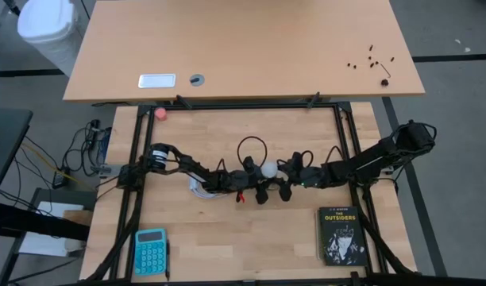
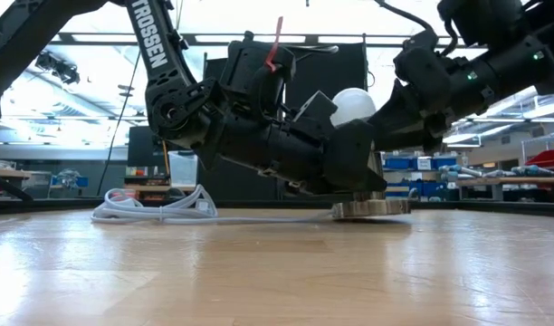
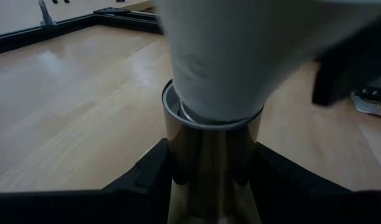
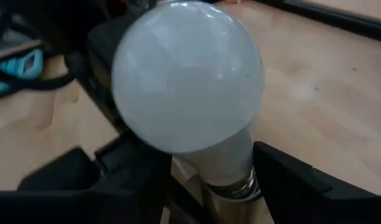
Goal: Screw lightbulb
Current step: Insert the white lightbulb into the silver lamp
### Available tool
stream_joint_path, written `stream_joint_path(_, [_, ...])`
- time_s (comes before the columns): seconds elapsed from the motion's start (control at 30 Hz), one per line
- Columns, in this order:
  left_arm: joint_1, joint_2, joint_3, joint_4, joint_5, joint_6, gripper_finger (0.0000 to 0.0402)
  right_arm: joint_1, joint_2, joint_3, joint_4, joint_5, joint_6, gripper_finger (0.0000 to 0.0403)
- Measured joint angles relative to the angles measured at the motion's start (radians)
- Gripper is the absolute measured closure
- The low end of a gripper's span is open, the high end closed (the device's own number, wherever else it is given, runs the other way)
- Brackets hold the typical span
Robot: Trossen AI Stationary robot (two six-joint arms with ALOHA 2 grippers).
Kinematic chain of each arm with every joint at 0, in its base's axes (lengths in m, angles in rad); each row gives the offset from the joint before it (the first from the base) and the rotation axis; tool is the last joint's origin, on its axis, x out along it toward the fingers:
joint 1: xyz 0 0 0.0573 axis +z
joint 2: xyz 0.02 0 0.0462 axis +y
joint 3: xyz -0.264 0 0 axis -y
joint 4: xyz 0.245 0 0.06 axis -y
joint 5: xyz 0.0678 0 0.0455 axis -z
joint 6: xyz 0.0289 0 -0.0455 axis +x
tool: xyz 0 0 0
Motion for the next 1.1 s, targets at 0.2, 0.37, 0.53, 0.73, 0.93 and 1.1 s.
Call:
stream_joint_path(0.2, [-0.001, 0.0, 0.0, -0.008, 0.007, 0.003, 0.0231, 0.002, -0.001, 0.0, -0.033, -0.061, -0.028, 0.0158])
stream_joint_path(0.37, [-0.001, 0.0, 0.0, -0.011, 0.01, 0.003, 0.0231, 0.004, -0.003, 0.001, -0.044, -0.062, -0.031, 0.014])
stream_joint_path(0.53, [-0.001, -0.001, 0.001, -0.016, 0.012, 0.003, 0.0231, 0.01, -0.055, 0.001, -0.127, -0.089, -0.019, 0.013])
stream_joint_path(0.73, [0.001, -0.002, 0.002, -0.018, 0.024, 0.0, 0.0231, 0.035, -0.186, 0.037, -0.416, -0.086, 0.018, 0.013])
stream_joint_path(0.93, [0.001, -0.002, 0.002, -0.019, 0.031, 0.0, 0.0231, 0.035, -0.176, 0.214, -0.782, -0.078, 0.024, 0.013])
stream_joint_path(1.1, [0.001, -0.002, 0.001, -0.02, 0.033, 0.0, 0.0231, 0.035, -0.065, 0.402, -0.995, -0.088, -0.058, 0.0127])
